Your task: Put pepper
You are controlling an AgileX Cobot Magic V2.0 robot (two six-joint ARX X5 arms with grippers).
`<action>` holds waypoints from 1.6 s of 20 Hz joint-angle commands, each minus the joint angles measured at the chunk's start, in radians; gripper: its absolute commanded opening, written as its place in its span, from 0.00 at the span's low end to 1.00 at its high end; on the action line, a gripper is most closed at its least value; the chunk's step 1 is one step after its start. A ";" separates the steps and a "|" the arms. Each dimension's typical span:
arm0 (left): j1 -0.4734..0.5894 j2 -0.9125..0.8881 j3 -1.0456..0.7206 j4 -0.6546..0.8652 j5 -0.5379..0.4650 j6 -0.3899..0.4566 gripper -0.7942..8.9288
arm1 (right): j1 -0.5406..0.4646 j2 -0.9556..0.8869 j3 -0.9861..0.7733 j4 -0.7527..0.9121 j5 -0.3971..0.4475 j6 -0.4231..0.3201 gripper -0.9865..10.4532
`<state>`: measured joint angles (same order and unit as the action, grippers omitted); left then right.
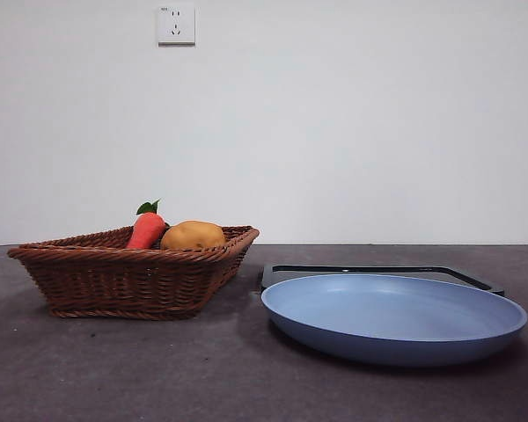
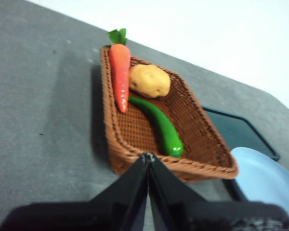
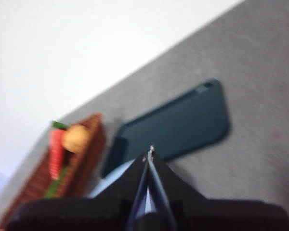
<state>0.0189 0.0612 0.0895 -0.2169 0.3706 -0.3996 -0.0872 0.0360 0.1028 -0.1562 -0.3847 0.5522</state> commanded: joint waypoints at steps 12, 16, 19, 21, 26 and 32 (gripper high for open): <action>0.002 0.402 0.440 -0.245 0.210 0.159 0.09 | -0.001 0.392 0.493 -0.316 -0.128 -0.236 0.09; 0.000 0.526 0.570 -0.378 0.243 0.295 0.09 | 0.010 0.536 0.668 -0.512 -0.142 -0.388 0.09; -0.007 0.599 0.650 -0.472 0.246 0.382 0.09 | 0.028 0.633 0.791 -0.657 -0.141 -0.502 0.09; -0.016 0.636 0.692 -0.531 0.245 0.431 0.09 | 0.043 0.688 0.858 -0.745 -0.140 -0.564 0.09; -0.069 0.691 0.761 -0.649 0.230 0.507 0.09 | 0.101 0.781 0.957 -0.945 -0.117 -0.673 0.09; -0.085 0.690 0.762 -0.660 0.206 0.502 0.24 | 0.129 0.784 0.957 -0.948 -0.054 -0.663 0.20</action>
<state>-0.0620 0.7483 0.8379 -0.8818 0.5816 0.0887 0.0391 0.8154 1.0451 -1.1118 -0.4416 -0.1051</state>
